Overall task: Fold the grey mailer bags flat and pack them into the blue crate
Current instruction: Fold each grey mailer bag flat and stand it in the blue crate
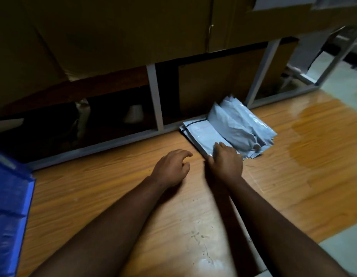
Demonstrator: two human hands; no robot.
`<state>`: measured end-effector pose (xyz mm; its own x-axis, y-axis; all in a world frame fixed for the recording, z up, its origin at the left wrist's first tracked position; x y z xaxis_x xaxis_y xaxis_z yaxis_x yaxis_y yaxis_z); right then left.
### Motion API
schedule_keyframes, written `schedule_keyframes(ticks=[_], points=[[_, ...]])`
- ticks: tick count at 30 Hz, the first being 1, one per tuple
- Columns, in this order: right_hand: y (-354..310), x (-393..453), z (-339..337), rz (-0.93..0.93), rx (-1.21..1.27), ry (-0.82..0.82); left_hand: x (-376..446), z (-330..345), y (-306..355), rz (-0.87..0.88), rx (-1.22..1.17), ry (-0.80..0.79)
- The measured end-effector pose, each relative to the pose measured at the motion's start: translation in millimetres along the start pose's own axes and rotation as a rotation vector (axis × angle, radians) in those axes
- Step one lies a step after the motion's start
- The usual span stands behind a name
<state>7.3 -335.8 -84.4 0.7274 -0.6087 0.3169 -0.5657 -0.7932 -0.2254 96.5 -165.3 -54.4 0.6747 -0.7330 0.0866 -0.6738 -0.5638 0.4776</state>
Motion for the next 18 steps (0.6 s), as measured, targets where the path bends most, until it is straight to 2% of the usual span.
schedule_keyframes(ticks=[3,7,10,12,15,18], points=[[12,1,-3,0.106,0.112,0.034,8,1,2,-0.011,0.003,-0.006],[12,-12,-23,0.130,0.302,0.215,6,-14,-1,0.064,-0.007,0.077],[-10,-36,-43,-0.054,0.413,0.312,-10,-37,-13,0.195,0.095,0.229],[-35,-60,-48,-0.232,0.506,0.312,-32,-52,-27,0.257,0.220,0.313],[-80,-94,-34,-0.456,0.646,0.192,-78,-64,-60,0.304,0.278,0.352],[-114,-113,-10,-0.549,0.646,0.091,-130,-68,-109,0.185,0.289,0.357]])
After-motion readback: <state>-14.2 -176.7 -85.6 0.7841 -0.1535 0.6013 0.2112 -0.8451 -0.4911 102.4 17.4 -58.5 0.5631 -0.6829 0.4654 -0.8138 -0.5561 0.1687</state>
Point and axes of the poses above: each hand's wrist, its own x-axis towards the middle knuckle, its own z-axis out of the palm, y = z × x, the point moved 6 cm from there along x, towards the middle knuckle, and after that the axes turned 9 degrees about y, right-handed, at the moved point
